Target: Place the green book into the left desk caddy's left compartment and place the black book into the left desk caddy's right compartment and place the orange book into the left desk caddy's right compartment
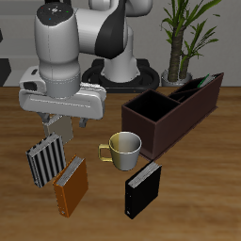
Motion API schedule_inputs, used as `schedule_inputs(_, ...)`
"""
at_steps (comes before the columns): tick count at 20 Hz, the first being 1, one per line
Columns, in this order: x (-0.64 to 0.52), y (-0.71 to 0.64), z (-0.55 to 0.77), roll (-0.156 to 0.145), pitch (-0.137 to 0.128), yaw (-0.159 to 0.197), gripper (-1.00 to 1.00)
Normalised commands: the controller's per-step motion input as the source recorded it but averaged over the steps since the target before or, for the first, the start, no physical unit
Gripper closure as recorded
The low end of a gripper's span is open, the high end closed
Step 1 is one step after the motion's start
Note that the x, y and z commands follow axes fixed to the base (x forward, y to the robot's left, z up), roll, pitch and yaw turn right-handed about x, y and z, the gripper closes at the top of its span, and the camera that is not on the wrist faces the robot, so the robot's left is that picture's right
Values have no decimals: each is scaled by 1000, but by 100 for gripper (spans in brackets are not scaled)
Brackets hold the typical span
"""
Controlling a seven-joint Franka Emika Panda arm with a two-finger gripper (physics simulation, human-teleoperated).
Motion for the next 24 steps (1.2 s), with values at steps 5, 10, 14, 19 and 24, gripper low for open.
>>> schedule_inputs(5, 19, 42, -5, 2, -3, -12, -100)
schedule_inputs(10, 83, 233, 67, 35, -11, -12, -100)
schedule_inputs(14, 70, 228, 56, 34, -15, 16, -100)
schedule_inputs(19, 70, 160, 19, 19, 6, -9, -100)
schedule_inputs(24, 129, 389, 114, 47, -23, -6, -100)
